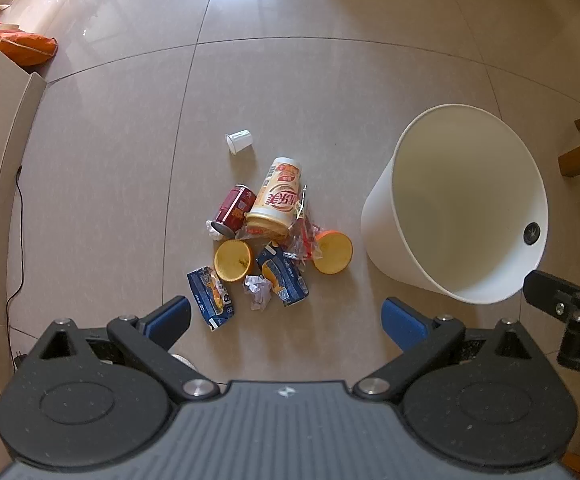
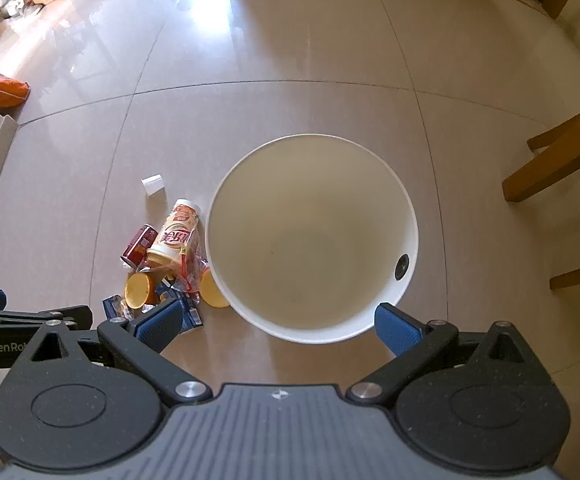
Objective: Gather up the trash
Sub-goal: 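Move the left tool toward the trash pile while the right tool approaches the white bin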
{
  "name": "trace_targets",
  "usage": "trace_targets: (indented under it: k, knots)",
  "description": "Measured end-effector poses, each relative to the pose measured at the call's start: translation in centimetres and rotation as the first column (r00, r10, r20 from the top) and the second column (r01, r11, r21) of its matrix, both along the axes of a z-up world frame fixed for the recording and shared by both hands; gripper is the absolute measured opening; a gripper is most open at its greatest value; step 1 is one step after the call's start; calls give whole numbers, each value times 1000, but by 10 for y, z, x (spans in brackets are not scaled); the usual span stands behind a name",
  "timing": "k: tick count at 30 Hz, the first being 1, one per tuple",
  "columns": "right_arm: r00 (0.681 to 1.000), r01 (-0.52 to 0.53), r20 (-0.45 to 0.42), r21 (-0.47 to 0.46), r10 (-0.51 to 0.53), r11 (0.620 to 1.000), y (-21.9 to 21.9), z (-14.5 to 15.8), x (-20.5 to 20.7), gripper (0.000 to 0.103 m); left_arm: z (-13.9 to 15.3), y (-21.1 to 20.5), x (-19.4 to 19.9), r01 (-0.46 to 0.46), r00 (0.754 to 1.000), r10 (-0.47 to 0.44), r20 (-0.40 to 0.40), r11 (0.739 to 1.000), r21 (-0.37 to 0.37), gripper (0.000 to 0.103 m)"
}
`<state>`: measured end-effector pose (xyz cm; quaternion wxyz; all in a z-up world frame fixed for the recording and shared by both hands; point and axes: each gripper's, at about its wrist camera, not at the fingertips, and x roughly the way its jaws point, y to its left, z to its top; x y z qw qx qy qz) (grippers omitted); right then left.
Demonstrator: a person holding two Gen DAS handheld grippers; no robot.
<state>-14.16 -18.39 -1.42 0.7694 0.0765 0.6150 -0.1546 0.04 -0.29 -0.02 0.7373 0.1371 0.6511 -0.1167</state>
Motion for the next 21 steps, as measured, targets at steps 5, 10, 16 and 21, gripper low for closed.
trace_targets:
  k: [5,10,16,21]
  knots:
    - [1000,5,0,11,-5,1000,0,2,2,103,0,-1,0,1,1000,-1,0,1000,-2,101]
    - [1000,14,2,1,-14,1000,-1,1,1,103,0,-1,1,0,1000,0,-1,1000,-6,101]
    - [1000,13,0,1,-13,1000,0,-1,0,103,-1,-3,1,-1,1000,1,1,1000,-8,101]
    - [1000,19,-1,0,-19,1000,-2,-1,1,103,-1,-3,1,-4,1000,4,0,1000,-9,101]
